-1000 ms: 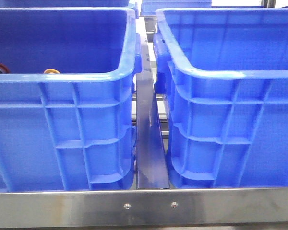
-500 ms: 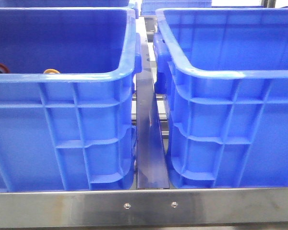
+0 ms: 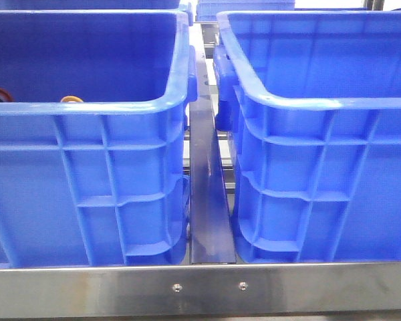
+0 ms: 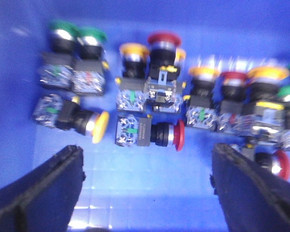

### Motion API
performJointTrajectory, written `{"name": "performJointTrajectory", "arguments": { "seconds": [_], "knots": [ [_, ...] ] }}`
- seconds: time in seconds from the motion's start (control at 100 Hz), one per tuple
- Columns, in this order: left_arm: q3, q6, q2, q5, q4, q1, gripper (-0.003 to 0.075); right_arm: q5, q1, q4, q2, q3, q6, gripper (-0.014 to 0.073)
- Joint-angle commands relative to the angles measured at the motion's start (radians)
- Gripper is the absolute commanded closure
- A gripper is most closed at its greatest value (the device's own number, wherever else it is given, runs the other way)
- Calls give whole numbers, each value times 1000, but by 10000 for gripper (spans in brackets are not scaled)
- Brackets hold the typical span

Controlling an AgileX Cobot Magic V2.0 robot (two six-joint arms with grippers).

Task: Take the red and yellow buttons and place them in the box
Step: 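Grasp the red-capped button with the left gripper and lift it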

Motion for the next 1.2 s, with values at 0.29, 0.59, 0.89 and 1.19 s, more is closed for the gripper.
{"name": "performJointTrajectory", "arguments": {
  "seconds": [0.29, 0.59, 0.89, 1.19],
  "knots": [
    [-279, 9, 269, 68, -9, -42, 196, -71, 1, -9, -21, 5, -4, 696],
    [-381, 58, 457, 63, 1, -42, 198, -71, 1, -9, -21, 5, -4, 696],
    [-403, 58, 536, 58, 9, -42, 268, -71, 1, -9, -21, 5, -4, 696],
    [-403, 58, 533, 44, 9, -42, 567, -71, 1, -9, -21, 5, -4, 696]
  ]
}}
